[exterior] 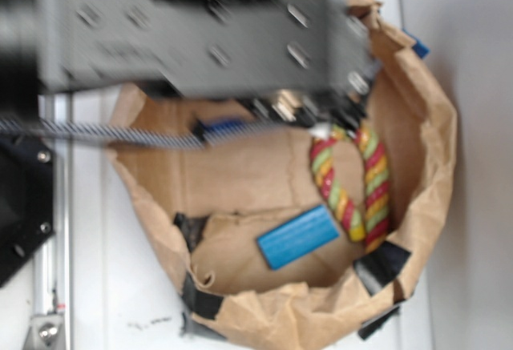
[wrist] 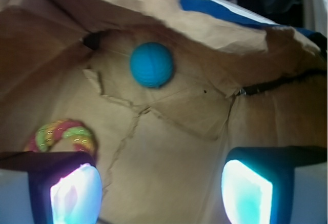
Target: Grab the blue ball.
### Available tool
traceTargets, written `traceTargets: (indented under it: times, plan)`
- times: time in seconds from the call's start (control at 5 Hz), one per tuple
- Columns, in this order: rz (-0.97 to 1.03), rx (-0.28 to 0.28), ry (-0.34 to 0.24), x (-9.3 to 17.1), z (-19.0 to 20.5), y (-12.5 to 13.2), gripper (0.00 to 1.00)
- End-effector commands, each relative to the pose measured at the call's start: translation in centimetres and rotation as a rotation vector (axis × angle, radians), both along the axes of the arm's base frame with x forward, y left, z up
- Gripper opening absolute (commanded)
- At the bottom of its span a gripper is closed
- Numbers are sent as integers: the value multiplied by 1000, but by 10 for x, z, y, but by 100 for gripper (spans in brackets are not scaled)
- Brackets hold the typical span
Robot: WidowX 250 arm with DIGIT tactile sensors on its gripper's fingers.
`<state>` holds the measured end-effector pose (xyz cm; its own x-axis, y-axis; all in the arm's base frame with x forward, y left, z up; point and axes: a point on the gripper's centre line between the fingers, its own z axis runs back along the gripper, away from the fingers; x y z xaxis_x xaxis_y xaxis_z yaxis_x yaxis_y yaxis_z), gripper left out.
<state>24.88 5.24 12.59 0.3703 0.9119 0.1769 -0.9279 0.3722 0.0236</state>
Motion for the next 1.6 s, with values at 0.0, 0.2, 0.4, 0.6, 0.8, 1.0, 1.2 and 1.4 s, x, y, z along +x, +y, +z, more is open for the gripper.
traceTargets:
  times: [0.0, 0.2, 0.4, 0.6, 0.8, 1.0, 1.2, 1.4]
  plan:
    - [14, 4, -53, -4, 11, 8, 100]
    - [14, 4, -53, -4, 11, 8, 100]
    - [14, 4, -53, -4, 11, 8, 100]
    - [2, 20, -74, 8, -4, 17, 100]
    - [38, 62, -70, 24, -23, 15, 100]
    - [49, 72, -54, 35, -31, 12, 100]
    - [52, 75, -61, 36, -33, 14, 100]
    - [62, 85, -72, 36, -37, 14, 100]
